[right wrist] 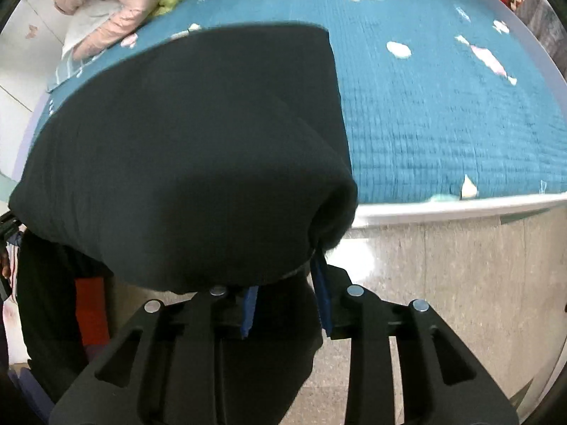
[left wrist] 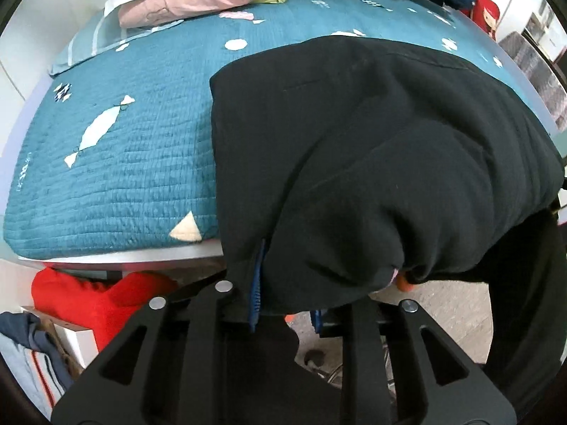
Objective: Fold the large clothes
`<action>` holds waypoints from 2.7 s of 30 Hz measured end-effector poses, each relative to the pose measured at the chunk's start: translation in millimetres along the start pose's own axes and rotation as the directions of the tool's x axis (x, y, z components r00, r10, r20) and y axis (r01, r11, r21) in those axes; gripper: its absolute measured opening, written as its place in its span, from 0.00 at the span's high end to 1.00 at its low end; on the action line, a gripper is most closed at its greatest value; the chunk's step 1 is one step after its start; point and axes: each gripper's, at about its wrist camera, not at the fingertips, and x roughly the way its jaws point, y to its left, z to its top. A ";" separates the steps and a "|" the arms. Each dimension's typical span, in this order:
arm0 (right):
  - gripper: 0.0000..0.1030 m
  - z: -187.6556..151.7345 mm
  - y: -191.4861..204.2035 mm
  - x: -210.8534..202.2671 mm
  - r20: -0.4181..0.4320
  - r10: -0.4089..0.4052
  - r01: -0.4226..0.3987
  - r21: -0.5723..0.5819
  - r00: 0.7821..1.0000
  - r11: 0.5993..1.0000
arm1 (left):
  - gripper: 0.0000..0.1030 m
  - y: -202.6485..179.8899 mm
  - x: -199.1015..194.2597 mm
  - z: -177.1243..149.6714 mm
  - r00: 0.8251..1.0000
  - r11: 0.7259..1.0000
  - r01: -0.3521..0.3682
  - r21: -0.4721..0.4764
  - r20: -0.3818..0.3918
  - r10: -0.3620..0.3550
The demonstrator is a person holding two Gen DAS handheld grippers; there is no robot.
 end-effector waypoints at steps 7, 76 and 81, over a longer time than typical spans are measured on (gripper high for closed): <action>0.68 -14.1 6.8 -49.2 0.053 -0.016 0.016 -0.003 0.998 1.000 | 0.44 0.1 -48.7 -9.5 0.999 0.999 -0.043 0.012 0.008 0.043; 0.15 59.8 -106.1 71.4 0.119 0.544 -0.539 0.415 0.831 0.733 | 0.03 64.8 145.8 107.4 0.917 0.836 0.316 -0.450 -0.083 -0.391; 0.09 65.6 -110.9 94.7 0.161 0.544 -0.549 0.472 0.823 0.690 | 0.03 62.9 156.6 119.8 0.915 0.835 0.321 -0.447 -0.082 -0.396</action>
